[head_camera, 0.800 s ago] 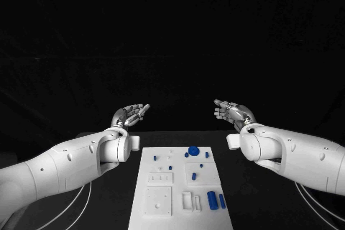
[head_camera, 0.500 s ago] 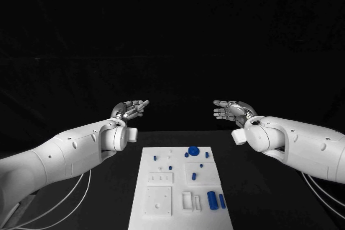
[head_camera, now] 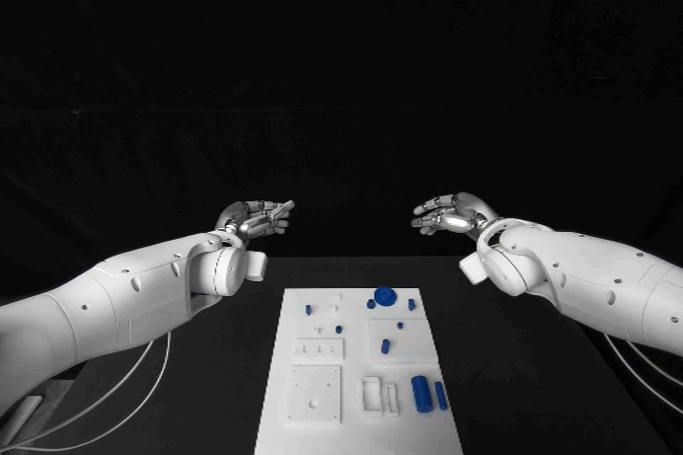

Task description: Assemble the parts on the task board

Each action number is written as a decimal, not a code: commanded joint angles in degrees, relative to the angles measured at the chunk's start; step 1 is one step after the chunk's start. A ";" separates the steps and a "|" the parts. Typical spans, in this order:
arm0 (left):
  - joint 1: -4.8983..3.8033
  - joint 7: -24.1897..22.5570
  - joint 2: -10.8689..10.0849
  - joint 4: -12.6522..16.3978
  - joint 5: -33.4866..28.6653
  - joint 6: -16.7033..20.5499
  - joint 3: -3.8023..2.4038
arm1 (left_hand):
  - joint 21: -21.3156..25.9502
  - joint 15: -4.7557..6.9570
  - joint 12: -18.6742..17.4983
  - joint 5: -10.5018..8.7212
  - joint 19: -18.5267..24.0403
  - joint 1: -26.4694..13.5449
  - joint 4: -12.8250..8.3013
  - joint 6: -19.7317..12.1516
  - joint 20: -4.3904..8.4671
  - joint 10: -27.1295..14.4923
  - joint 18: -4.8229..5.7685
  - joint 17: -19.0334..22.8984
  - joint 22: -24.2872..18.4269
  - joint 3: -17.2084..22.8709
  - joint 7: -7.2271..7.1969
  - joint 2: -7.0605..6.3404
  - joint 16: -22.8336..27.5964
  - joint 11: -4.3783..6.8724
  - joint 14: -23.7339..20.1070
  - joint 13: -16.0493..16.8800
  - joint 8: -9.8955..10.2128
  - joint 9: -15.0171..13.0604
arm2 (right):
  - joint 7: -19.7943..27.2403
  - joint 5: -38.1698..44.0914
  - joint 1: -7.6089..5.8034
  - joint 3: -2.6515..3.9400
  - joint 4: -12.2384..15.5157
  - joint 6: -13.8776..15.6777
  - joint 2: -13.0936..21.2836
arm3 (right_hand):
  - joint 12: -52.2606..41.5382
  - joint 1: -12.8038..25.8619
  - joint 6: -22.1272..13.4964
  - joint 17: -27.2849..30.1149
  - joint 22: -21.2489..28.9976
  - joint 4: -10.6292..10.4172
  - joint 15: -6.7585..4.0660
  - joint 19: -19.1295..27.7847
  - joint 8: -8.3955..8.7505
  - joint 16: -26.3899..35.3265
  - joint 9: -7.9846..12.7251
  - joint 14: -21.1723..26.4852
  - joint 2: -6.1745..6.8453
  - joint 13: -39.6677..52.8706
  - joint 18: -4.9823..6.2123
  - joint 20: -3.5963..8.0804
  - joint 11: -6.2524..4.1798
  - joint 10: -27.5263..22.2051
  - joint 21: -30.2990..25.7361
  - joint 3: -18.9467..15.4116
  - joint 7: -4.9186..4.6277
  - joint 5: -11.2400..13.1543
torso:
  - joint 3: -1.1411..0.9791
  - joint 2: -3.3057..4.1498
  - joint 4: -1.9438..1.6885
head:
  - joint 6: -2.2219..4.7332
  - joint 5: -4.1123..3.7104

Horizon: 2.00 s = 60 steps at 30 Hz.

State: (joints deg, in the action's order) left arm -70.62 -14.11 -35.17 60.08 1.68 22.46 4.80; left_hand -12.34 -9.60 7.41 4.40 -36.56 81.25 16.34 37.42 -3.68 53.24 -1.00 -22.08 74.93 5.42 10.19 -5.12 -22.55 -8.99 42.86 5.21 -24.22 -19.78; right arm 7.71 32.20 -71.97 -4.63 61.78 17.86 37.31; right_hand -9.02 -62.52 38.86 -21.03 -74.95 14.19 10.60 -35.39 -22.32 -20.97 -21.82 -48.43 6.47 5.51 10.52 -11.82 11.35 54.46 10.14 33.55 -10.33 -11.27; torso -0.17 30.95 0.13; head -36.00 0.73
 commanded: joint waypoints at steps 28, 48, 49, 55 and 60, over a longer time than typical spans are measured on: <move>-2.64 -0.73 -14.07 25.85 6.21 -5.76 -0.25 | -4.79 1.88 0.26 2.64 -5.77 7.85 0.14 5.26 1.76 9.35 -2.62 -2.39 1.26 -4.55 0.73 0.43 -3.02 0.44 8.25 -0.17 0.66 0.62 | -8.29 63.23 1.17 -0.74 0.97 -1.30 -6.02 | 3.15 -3.34 10.30 -26.41 -1.45 2.14 -10.70 -37.20 0.92 -38.13 1.03 -27.60 5.18 -0.61 4.48 13.82 -4.87 9.62 31.42 -0.07 0.33 1.97 | 0.67 7.98 -3.06 | 2.48 -1.45; -3.78 -1.68 -15.77 30.51 6.05 -5.15 -0.27 | -3.59 0.42 -2.56 2.84 -2.94 8.99 0.24 4.96 0.38 7.71 -2.50 -1.96 1.10 -5.87 1.03 0.75 0.25 -0.64 5.52 -1.15 1.83 1.09 | -9.55 67.81 2.16 -2.00 -0.70 -1.86 -7.26 | 4.63 -3.90 10.32 -26.21 -1.30 2.06 -10.46 -37.62 1.27 -39.86 1.12 -27.65 5.89 -1.35 4.48 13.63 -4.67 9.13 33.13 1.33 1.43 2.83 | 0.89 11.17 -4.03 | 3.88 -2.33; -3.82 -1.69 -15.79 30.58 6.04 -5.15 -0.27 | -3.59 0.41 -2.57 2.84 -2.93 8.99 0.24 4.96 0.38 7.71 -2.50 -1.97 1.10 -5.87 1.03 0.75 0.26 -0.64 5.52 -1.15 1.83 1.09 | -9.62 68.00 2.21 -2.01 -0.83 -1.71 -7.40 | 4.69 -3.93 10.34 -26.18 -1.29 2.04 -10.48 -37.65 1.27 -39.90 1.12 -27.64 5.91 -1.38 4.48 13.62 -4.68 9.09 33.17 1.42 1.45 2.90 | 0.88 11.23 -4.03 | 3.90 -2.31; -3.92 -1.59 -15.81 30.92 5.98 -5.26 -0.27 | -3.58 0.40 -2.62 2.84 -2.92 8.98 0.25 4.96 0.36 7.69 -2.51 -1.97 1.10 -5.88 1.04 0.77 0.30 -0.67 5.53 -1.16 1.85 1.09 | -9.87 68.96 2.64 -2.11 -2.36 -1.54 -8.28 | 4.91 -4.20 10.54 -25.83 -1.16 1.76 -10.52 -37.82 1.30 -40.34 1.10 -27.59 6.05 -1.48 4.48 13.49 -4.74 9.28 33.34 2.57 1.54 4.01 | 0.85 11.71 -4.24 | 4.17 -2.23; -3.92 -1.57 -15.82 31.11 5.88 -5.27 -0.27 | -3.57 0.39 -2.65 2.84 -2.91 8.96 0.27 4.95 0.34 7.69 -2.52 -1.98 1.10 -5.89 1.05 0.78 0.32 -0.70 5.54 -1.16 1.87 1.10 | -10.39 69.71 2.99 -2.26 -3.14 -0.82 -8.59 | 4.99 -4.43 10.76 -25.53 -1.11 1.62 -10.53 -37.92 1.31 -40.71 1.08 -27.56 6.05 -1.52 4.48 13.47 -4.75 9.50 33.43 3.64 1.58 4.79 | 0.93 12.35 -4.72 | 4.62 -2.69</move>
State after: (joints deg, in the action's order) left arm -74.43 -14.87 -50.99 90.94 7.45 18.01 4.58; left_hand -16.14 -9.28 5.07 7.04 -39.92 89.78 16.54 42.38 -3.27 61.20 -2.95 -24.13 74.93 -0.08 10.93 -4.29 -22.52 -9.72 48.76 4.13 -22.62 -18.75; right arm -1.89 99.90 -69.01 -6.88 58.71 16.72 28.84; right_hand -4.33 -66.53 49.70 -46.59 -74.91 15.81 -0.11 -72.50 -21.28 -61.57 -20.75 -76.16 12.22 4.05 11.94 1.13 6.77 63.85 43.20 36.95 -8.89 -6.65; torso 0.70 42.86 -4.32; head -31.54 -1.76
